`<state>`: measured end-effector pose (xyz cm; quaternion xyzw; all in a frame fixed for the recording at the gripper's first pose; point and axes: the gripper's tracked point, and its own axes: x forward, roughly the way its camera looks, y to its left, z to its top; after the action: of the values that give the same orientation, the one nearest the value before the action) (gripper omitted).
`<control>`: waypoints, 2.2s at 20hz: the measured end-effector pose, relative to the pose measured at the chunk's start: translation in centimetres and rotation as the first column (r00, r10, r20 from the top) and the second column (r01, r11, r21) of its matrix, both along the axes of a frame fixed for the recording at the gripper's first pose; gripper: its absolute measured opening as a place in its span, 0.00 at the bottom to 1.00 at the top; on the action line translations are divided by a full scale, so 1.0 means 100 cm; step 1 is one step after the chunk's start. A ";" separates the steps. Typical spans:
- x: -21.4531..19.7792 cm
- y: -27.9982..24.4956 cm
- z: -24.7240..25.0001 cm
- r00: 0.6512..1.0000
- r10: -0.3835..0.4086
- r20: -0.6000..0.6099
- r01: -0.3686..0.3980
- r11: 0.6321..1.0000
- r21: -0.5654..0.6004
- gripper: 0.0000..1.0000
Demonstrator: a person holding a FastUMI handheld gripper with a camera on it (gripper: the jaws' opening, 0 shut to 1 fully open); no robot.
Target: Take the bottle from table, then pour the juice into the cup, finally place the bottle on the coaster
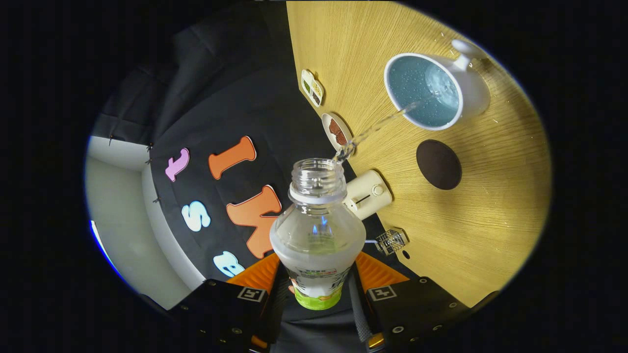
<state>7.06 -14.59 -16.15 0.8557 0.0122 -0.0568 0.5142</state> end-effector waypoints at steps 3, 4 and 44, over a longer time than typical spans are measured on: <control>0.000 -0.002 0.002 1.000 -0.009 0.002 0.009 1.000 0.019 0.61; -0.002 -0.002 0.003 1.000 -0.011 0.007 0.011 1.000 0.029 0.61; -0.007 0.019 -0.002 0.997 0.047 -0.056 -0.066 0.896 -0.439 0.61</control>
<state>6.37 -12.74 -16.33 0.7151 0.0352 -0.0620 0.6954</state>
